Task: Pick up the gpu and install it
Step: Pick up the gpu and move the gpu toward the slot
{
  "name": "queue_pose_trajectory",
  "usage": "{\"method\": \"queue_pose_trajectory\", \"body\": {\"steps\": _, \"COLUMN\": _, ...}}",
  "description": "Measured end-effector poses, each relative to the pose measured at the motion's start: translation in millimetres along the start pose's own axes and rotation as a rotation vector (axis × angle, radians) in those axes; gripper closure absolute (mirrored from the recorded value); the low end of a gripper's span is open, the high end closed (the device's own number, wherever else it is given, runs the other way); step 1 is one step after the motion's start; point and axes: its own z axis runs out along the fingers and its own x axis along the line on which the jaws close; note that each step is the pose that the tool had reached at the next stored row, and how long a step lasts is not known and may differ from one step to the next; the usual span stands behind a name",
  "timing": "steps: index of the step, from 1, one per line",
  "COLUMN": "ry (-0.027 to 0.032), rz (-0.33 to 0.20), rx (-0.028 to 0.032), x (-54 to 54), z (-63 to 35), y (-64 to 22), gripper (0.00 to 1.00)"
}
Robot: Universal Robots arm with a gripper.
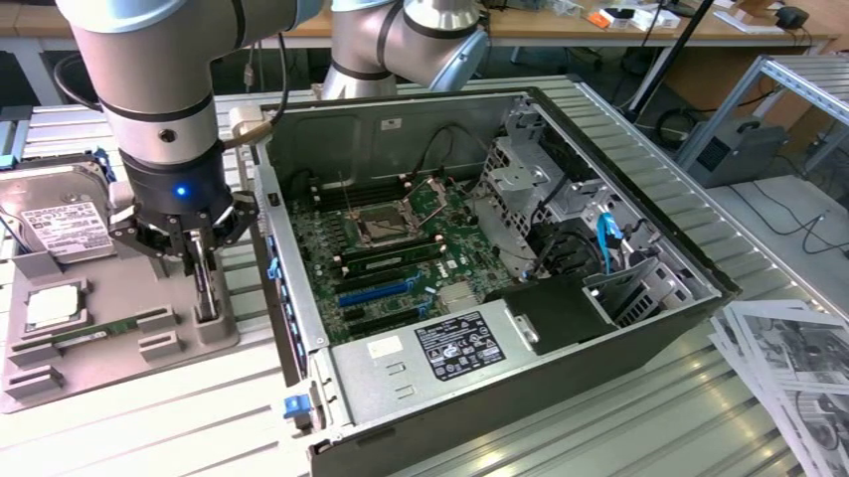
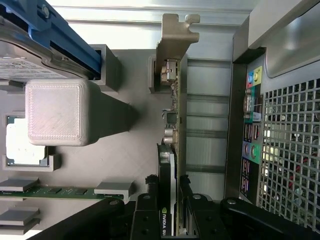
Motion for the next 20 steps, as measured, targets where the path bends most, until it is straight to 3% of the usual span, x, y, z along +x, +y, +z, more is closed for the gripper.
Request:
{"method": "queue_pose_trajectory", "body": {"steps": 13, "ry": -0.0002, "rz": 0.0, "rx": 0.0001, "x": 0.1, "z": -0.9, "y": 0.0, "gripper": 0.73}}
{"method": "queue_pose_trajectory", "body": {"steps": 17, "ry": -0.0016, "rz": 0.0, "rx": 0.0001, "x": 0.5, "z": -14.6, "y": 0.6, "gripper": 0.73}}
{"method": "queue_pose_trajectory", "body": {"steps": 20, "ry": -0.0031, "rz": 0.0, "rx": 0.0001, "x": 0.7, "z": -19.3, "y": 0.8, "gripper": 0.73}}
